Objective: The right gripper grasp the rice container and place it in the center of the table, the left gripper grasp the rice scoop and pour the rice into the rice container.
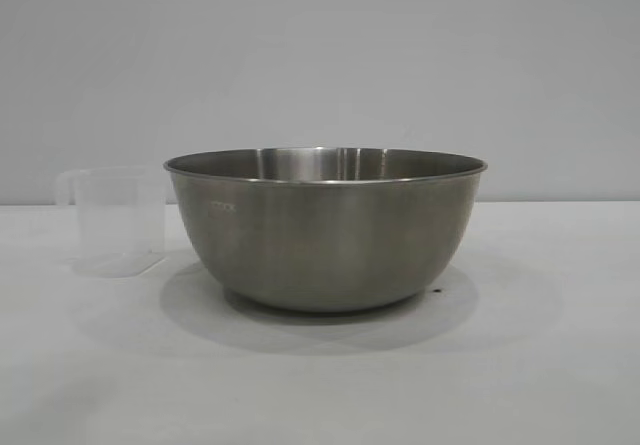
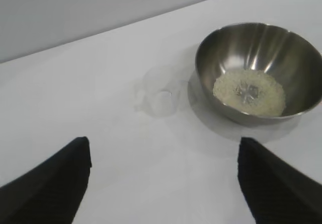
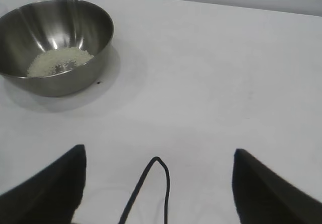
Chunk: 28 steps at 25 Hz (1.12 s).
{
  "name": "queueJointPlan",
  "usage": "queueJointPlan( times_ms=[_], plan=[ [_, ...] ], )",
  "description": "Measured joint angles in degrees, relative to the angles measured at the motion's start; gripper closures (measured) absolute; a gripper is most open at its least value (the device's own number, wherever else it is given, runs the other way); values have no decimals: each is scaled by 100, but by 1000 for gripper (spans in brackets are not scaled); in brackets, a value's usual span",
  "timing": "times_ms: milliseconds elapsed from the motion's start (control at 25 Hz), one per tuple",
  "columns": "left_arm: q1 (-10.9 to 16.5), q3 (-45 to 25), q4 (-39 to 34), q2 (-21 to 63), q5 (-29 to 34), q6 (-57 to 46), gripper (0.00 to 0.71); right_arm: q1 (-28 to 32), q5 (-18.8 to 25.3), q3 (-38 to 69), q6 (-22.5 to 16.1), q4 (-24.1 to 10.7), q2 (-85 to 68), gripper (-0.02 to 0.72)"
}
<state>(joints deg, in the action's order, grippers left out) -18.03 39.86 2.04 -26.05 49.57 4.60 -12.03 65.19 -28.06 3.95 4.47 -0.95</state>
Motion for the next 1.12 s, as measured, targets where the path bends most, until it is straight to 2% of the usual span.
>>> queueJointPlan(
  times_ms=[240,440,760,920,1120],
  plan=[
    [0,0,-4,810,1228,298,189,0,0,0,0,0,0,166],
    [0,-37,60,1373,1879,320,189,0,0,0,0,0,0,166],
    [0,-777,196,2234,1879,320,189,0,0,0,0,0,0,166],
    [0,-1107,209,2431,1653,308,189,0,0,0,0,0,0,166],
    [0,-1172,243,2480,1534,276,189,0,0,0,0,0,0,166]
  ],
)
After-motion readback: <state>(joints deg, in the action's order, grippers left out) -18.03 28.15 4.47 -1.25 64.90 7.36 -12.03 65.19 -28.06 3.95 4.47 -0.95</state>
